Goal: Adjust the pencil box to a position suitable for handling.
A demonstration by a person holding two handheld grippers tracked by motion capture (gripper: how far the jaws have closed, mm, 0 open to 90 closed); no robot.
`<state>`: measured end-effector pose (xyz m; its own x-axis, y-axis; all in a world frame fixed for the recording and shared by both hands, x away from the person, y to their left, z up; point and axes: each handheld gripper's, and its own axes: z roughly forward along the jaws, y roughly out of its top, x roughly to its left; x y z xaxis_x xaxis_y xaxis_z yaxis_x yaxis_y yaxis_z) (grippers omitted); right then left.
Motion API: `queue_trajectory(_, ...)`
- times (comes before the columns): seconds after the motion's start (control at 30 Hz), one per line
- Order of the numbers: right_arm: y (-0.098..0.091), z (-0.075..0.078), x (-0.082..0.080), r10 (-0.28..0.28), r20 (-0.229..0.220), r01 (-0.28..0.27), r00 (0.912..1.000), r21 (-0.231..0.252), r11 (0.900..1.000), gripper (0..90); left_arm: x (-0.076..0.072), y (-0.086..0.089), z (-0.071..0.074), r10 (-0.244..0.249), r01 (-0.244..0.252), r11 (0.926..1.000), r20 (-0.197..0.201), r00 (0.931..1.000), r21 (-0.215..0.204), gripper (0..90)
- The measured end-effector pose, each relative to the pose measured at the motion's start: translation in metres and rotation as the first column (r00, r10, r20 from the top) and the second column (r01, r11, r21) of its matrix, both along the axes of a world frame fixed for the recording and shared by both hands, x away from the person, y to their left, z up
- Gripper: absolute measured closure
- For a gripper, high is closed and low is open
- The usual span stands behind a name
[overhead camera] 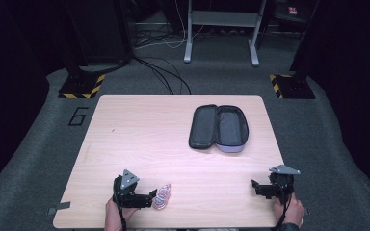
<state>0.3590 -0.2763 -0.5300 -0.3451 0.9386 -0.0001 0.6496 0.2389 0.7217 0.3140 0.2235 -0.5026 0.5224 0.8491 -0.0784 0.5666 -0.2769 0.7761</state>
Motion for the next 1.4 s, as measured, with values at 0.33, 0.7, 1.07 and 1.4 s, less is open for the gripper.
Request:
queue_trajectory(0.33,0.000,0.000,0.000,0.000,0.000,0.000,1.0000,0.000,1.0000,0.0,-0.010,-0.026,-0.005,-0.095,0.095,0.9952,0.000,0.9955,0.024,0.0)
queue_trajectory(0.7,0.000,0.000,0.000,0.000,0.000,0.000,1.0000,0.000,1.0000,0.0,-0.015,-0.039,-0.015,-0.144,0.144,0.9866,-0.010,0.9895,0.077,14.5)
queue_trajectory(1.07,0.000,0.000,0.000,0.000,0.000,0.000,1.0000,0.000,1.0000,0.0,-0.023,-0.042,-0.021,-0.151,0.150,0.9833,-0.006,0.9886,0.103,26.6)
queue_trajectory(1.4,0.000,0.000,0.000,0.000,0.000,0.000,1.0000,0.000,1.0000,0.0,-0.024,-0.042,-0.022,-0.149,0.149,0.9822,-0.002,0.9888,0.115,38.6)
